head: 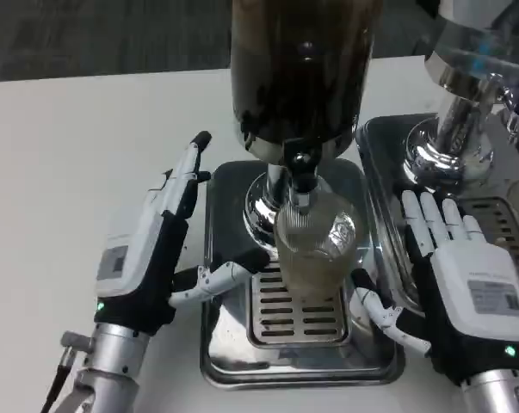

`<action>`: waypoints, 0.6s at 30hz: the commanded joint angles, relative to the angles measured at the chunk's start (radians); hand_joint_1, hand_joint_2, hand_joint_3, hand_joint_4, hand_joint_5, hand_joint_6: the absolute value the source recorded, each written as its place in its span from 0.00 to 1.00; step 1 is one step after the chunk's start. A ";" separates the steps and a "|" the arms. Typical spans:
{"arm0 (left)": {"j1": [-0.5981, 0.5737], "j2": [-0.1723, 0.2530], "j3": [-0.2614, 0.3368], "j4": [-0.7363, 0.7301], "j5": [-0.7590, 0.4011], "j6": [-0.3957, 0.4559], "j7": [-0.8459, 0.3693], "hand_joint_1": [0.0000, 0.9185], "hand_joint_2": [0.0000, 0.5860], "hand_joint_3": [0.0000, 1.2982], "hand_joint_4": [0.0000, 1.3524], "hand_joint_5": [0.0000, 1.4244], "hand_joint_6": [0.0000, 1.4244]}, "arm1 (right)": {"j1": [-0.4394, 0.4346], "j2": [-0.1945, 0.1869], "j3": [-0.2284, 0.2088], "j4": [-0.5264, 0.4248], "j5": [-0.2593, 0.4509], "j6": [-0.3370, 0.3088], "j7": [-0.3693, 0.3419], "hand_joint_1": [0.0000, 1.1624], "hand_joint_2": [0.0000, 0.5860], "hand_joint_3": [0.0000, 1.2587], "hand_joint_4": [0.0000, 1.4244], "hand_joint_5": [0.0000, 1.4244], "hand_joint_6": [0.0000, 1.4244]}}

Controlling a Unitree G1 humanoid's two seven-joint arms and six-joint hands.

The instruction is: Grasp the cup under the faucet to collect the drink, then remove the cup.

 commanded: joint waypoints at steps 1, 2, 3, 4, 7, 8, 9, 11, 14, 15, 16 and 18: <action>0.094 0.056 0.091 -0.151 -0.149 -0.068 -0.151 0.00 0.00 0.00 0.00 0.06 0.00 | 0.017 0.008 -0.028 -0.008 0.057 -0.027 -0.006 0.21 0.53 0.00 0.00 0.00 0.04; 0.115 0.071 0.116 -0.189 -0.205 -0.084 -0.205 0.00 0.00 0.00 0.00 0.06 0.00 | 0.018 0.007 -0.035 -0.009 0.076 -0.038 -0.002 0.20 0.51 0.00 0.00 0.00 0.04; 0.134 0.089 0.139 -0.228 -0.258 -0.100 -0.261 0.00 0.00 0.00 0.00 0.06 0.00 | 0.019 0.006 -0.040 -0.009 0.089 -0.045 0.001 0.20 0.51 0.00 0.00 0.00 0.04; 0.147 0.098 0.155 -0.256 -0.292 -0.105 -0.304 0.00 0.00 0.00 0.00 0.07 0.00 | 0.018 0.004 -0.044 -0.009 0.102 -0.054 0.005 0.20 0.50 0.00 0.00 0.00 0.05; 0.192 0.136 0.214 -0.380 -0.381 -0.130 -0.418 0.00 0.00 0.02 0.00 0.11 0.02 | 0.005 -0.009 -0.051 -0.001 0.133 -0.082 0.025 0.21 0.49 0.00 0.00 0.00 0.06; 0.201 0.141 0.224 -0.413 -0.426 -0.132 -0.470 0.00 0.00 0.02 0.00 0.11 0.02 | 0.002 -0.012 -0.056 0.001 0.146 -0.091 0.031 0.23 0.48 0.00 0.00 0.00 0.06; 0.203 0.149 0.219 -0.448 -0.509 -0.131 -0.546 0.00 0.00 0.02 0.00 0.10 0.02 | 0.000 -0.013 -0.062 0.001 0.163 -0.102 0.037 0.23 0.47 0.00 0.00 0.00 0.06; 0.200 0.161 0.211 -0.511 -0.673 -0.112 -0.703 0.00 0.00 0.01 0.00 0.11 0.03 | -0.002 -0.015 -0.070 0.000 0.183 -0.120 0.042 0.25 0.46 0.00 0.00 0.00 0.07; 0.194 0.161 0.229 -0.565 -0.798 -0.080 -0.861 0.00 0.05 0.00 0.00 0.11 0.05 | 0.002 -0.013 -0.074 -0.007 0.190 -0.131 0.044 0.26 0.47 0.00 0.00 0.00 0.08; 0.184 0.159 0.232 -0.583 -0.831 -0.068 -0.909 0.00 0.06 0.00 0.00 0.11 0.05 | 0.003 -0.012 -0.075 -0.009 0.193 -0.133 0.044 0.26 0.47 0.00 0.00 0.00 0.08; 0.177 0.156 0.237 -0.595 -0.855 -0.058 -0.947 0.00 0.06 0.00 0.00 0.11 0.05 | 0.007 -0.011 -0.075 -0.012 0.193 -0.135 0.042 0.26 0.47 0.00 0.00 0.00 0.08; 0.160 0.145 0.250 -0.613 -0.886 -0.032 -1.019 0.00 0.07 0.00 0.00 0.12 0.06 | 0.013 -0.010 -0.076 -0.017 0.192 -0.138 0.038 0.26 0.48 0.00 0.00 0.00 0.08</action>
